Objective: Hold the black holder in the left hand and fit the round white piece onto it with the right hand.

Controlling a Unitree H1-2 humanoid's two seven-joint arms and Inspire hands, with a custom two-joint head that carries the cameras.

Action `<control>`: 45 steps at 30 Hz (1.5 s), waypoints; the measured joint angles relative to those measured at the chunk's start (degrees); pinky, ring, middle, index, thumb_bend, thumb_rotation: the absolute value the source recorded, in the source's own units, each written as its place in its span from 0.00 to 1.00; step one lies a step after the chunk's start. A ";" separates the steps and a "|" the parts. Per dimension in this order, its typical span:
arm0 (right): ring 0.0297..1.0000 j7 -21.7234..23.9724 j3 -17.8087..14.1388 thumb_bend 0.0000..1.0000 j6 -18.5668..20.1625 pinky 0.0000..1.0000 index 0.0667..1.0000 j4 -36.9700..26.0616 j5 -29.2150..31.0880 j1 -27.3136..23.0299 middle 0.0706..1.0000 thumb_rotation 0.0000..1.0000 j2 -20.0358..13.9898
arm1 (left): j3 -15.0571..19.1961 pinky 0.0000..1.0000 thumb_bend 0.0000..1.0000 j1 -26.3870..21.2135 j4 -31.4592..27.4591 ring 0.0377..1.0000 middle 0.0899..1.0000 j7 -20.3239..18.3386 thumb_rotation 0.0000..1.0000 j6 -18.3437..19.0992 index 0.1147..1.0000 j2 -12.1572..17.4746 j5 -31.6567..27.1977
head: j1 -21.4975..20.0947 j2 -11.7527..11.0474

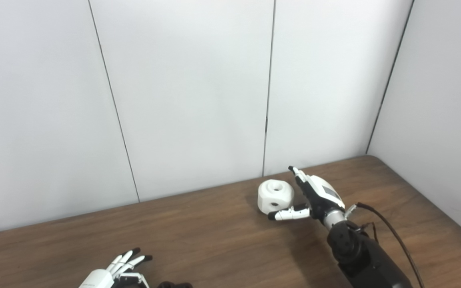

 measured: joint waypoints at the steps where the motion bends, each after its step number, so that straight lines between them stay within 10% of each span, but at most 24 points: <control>1: 1.00 -0.35 -0.10 1.00 -0.25 0.91 1.00 0.00 0.00 -0.10 1.00 0.39 0.01 | -0.01 1.00 0.52 0.00 0.01 1.00 0.90 0.00 0.05 0.00 0.41 0.00 0.00 | 0.00 0.00; 5: 1.00 -4.24 -1.56 0.96 -0.70 0.86 0.82 -0.14 -0.19 -0.28 1.00 0.24 1.14 | -0.03 1.00 0.52 0.00 0.03 1.00 0.90 0.08 0.05 -0.01 0.41 0.00 0.00 | 0.09 0.00; 11: 1.00 -6.49 -2.33 0.95 -2.33 0.75 0.91 -0.15 0.36 -0.27 1.00 0.23 2.48 | -0.07 1.00 0.52 0.00 0.05 1.00 0.90 0.16 0.05 -0.01 0.41 0.00 0.00 | 0.00 0.00; 28: 1.00 -5.10 0.58 1.00 -5.24 0.97 1.00 1.23 -1.82 -0.28 1.00 0.71 0.25 | -0.13 1.00 0.52 -0.01 0.08 1.00 0.91 0.28 0.05 -0.01 0.41 0.01 0.00 | -0.09 0.26; 35: 1.00 -3.93 7.86 1.00 -4.61 1.00 1.00 -1.48 -15.98 0.30 1.00 0.67 -4.31 | -0.14 1.00 0.52 -0.03 0.05 1.00 0.90 0.27 0.05 -0.01 0.41 0.01 0.00 | 0.00 -0.18; 45: 1.00 -3.26 7.93 0.98 -4.15 0.93 1.00 -2.18 -21.25 1.17 1.00 0.67 -4.75 | -0.16 1.00 0.52 -0.02 0.07 1.00 0.91 0.28 0.05 -0.01 0.41 0.02 0.00 | -0.18 -0.26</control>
